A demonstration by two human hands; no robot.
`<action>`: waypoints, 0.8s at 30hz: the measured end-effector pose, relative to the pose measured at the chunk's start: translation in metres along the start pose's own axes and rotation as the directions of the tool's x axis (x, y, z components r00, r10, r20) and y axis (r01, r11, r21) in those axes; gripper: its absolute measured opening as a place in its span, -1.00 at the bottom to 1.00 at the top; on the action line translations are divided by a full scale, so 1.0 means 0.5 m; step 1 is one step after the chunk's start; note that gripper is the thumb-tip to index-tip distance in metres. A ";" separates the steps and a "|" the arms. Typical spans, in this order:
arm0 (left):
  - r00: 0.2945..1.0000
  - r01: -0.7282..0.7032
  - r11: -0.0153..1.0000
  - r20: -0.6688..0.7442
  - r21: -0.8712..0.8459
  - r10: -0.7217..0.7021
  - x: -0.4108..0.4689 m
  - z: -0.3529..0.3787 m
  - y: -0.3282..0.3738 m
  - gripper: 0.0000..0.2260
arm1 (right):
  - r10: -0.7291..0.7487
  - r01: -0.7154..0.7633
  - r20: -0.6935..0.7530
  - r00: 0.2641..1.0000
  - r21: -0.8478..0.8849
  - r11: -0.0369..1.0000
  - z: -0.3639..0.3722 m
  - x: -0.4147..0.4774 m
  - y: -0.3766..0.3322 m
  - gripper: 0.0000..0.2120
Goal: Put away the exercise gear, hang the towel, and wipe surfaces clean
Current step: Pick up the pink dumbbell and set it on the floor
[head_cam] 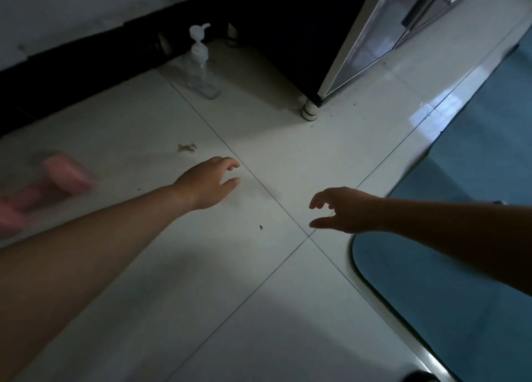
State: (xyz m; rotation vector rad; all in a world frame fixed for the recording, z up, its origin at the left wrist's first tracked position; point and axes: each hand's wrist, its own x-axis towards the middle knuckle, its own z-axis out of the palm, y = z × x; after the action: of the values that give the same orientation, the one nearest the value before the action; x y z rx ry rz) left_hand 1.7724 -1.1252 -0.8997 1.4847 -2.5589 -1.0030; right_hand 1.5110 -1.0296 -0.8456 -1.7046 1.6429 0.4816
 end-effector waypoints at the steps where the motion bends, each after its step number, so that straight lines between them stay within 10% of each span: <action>1: 1.000 -0.007 1.000 0.003 0.024 0.007 0.003 -0.013 0.017 -0.64 | -0.017 0.017 0.002 1.000 0.002 1.000 -0.008 -0.007 0.016 -0.52; 13: 0.987 -0.117 0.916 0.151 0.384 0.063 0.123 -0.061 0.315 -0.62 | -0.065 0.219 -0.356 0.932 0.412 0.885 -0.039 -0.020 0.169 -0.56; 24: 0.938 -0.269 0.956 0.258 0.121 0.232 0.161 0.192 0.520 -0.62 | 0.430 -0.170 -0.340 0.836 0.585 0.793 0.108 -0.198 0.448 -0.57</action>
State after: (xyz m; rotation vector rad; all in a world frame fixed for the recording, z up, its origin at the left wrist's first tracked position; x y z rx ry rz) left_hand 1.4966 -1.0497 -0.8604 1.0767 -2.9626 -1.0265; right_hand 1.2924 -0.9080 -0.8649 -1.1691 2.1620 -0.2672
